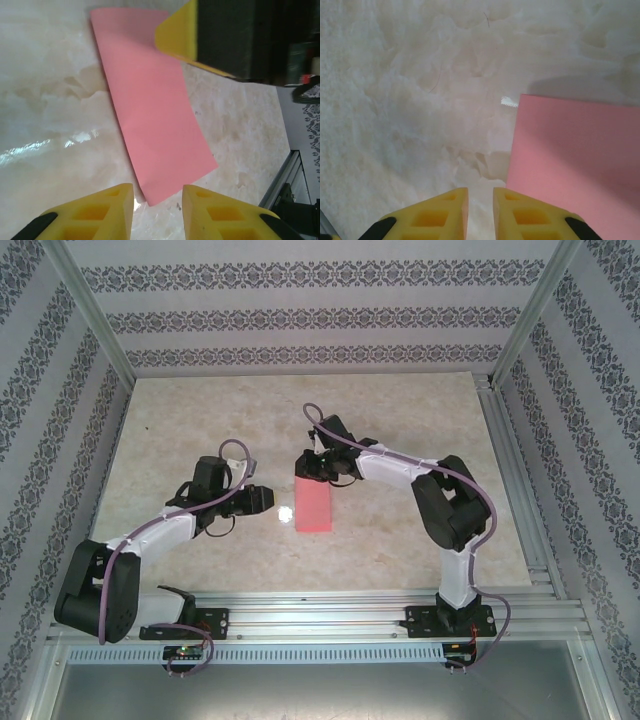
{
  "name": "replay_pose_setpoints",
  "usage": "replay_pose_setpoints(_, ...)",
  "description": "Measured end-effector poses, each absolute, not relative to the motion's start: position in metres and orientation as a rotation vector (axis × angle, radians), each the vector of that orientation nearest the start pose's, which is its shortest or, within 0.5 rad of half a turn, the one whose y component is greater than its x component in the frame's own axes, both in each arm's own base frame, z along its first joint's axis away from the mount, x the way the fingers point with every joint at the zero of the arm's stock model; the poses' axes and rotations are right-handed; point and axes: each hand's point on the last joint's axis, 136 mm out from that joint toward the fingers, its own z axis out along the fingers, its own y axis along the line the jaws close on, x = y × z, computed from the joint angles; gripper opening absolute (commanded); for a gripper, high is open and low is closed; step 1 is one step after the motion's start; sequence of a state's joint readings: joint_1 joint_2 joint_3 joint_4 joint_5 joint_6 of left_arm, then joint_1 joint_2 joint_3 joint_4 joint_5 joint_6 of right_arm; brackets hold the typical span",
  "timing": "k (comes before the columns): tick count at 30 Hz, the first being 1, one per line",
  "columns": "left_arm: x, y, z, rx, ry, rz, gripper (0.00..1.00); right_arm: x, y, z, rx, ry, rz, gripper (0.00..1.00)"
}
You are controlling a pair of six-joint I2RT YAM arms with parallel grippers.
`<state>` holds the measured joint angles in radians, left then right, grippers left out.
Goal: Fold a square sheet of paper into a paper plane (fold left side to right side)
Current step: First fold the square sheet of paper in half at the center of the table, then hold the square sheet of paper at the center of the table, then first fold the square sheet of paper in half at the center of the table.
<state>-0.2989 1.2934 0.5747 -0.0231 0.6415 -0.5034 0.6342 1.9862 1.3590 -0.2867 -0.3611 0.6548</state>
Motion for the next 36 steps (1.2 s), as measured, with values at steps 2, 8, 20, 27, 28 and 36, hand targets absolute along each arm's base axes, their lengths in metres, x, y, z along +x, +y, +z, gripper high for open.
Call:
replay_pose_setpoints(2,0.286,-0.199,0.114,0.128,2.366,-1.144,0.3,0.377,0.355,0.067,-0.145,2.68,0.953,0.2)
replay_pose_setpoints(8,0.289,-0.211,0.112,0.175,2.34,-1.16,0.31,0.379,0.361,0.046,-0.151,2.717,0.962,0.2)
replay_pose_setpoints(20,0.288,-0.245,0.082,0.302,2.394,-1.189,0.29,0.377,0.357,0.018,-0.178,2.774,0.911,0.16)
replay_pose_setpoints(27,0.288,-0.258,0.066,0.454,2.372,-1.167,0.25,0.376,0.357,0.017,-0.208,2.771,0.903,0.16)
replay_pose_setpoints(28,0.287,-0.258,0.062,0.467,2.378,-1.161,0.24,0.376,0.357,0.017,-0.212,2.772,0.901,0.16)
replay_pose_setpoints(36,0.289,-0.261,0.041,0.571,2.369,-1.099,0.19,0.376,0.356,0.017,-0.234,2.768,0.893,0.16)
